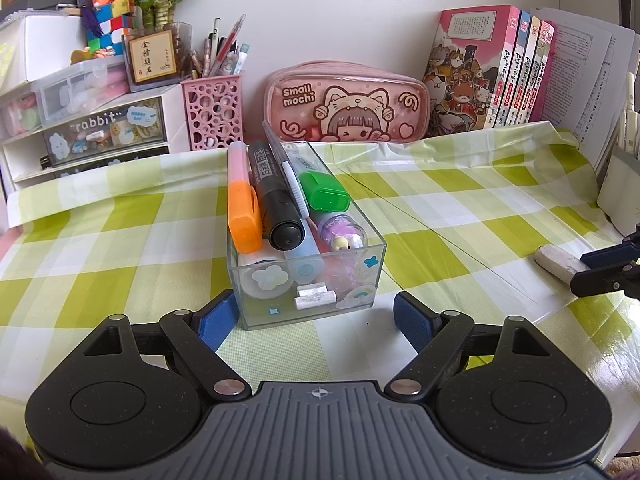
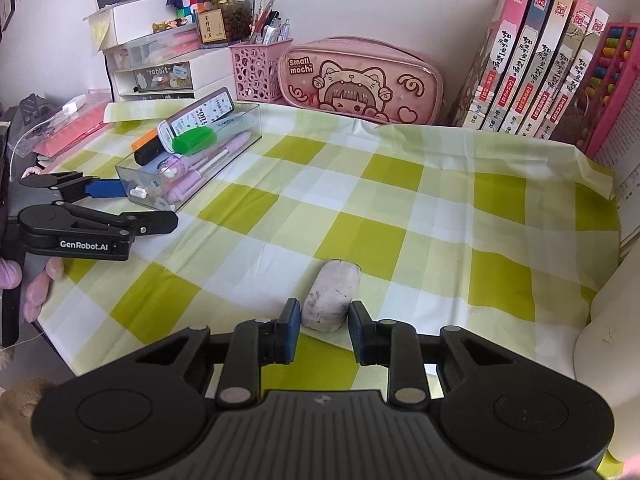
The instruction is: Organize stationery
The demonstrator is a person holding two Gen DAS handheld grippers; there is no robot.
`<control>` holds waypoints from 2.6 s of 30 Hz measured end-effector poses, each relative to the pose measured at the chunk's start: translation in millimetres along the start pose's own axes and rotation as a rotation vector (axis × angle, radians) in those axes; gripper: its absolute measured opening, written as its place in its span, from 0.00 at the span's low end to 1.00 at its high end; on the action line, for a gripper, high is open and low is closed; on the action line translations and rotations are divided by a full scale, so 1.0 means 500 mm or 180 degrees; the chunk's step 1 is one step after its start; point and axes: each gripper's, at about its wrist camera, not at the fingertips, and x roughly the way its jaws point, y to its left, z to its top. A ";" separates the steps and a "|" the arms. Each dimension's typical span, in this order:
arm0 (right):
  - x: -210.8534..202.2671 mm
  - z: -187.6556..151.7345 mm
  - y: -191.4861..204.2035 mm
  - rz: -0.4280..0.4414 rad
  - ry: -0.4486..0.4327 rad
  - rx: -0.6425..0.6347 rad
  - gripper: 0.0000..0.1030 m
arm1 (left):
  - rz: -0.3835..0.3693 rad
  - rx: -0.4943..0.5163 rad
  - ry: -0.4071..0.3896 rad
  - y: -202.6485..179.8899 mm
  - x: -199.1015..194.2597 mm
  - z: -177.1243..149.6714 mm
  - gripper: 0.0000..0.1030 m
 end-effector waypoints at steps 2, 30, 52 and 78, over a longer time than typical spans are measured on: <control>-0.005 0.007 0.000 0.0035 -0.0058 0.0022 0.28 | 0.0000 0.0000 0.0000 0.000 0.000 0.000 0.79; 0.052 0.194 0.086 0.1503 -0.0378 0.0876 0.27 | 0.0000 -0.0001 0.0000 0.000 0.000 0.000 0.79; 0.120 0.217 0.114 0.1248 -0.0136 0.1008 0.26 | 0.0002 -0.0002 0.0000 0.000 0.000 0.000 0.79; 0.031 0.104 0.040 0.0741 -0.0364 0.1382 0.76 | 0.0430 -0.0367 0.0325 -0.026 -0.039 -0.003 0.95</control>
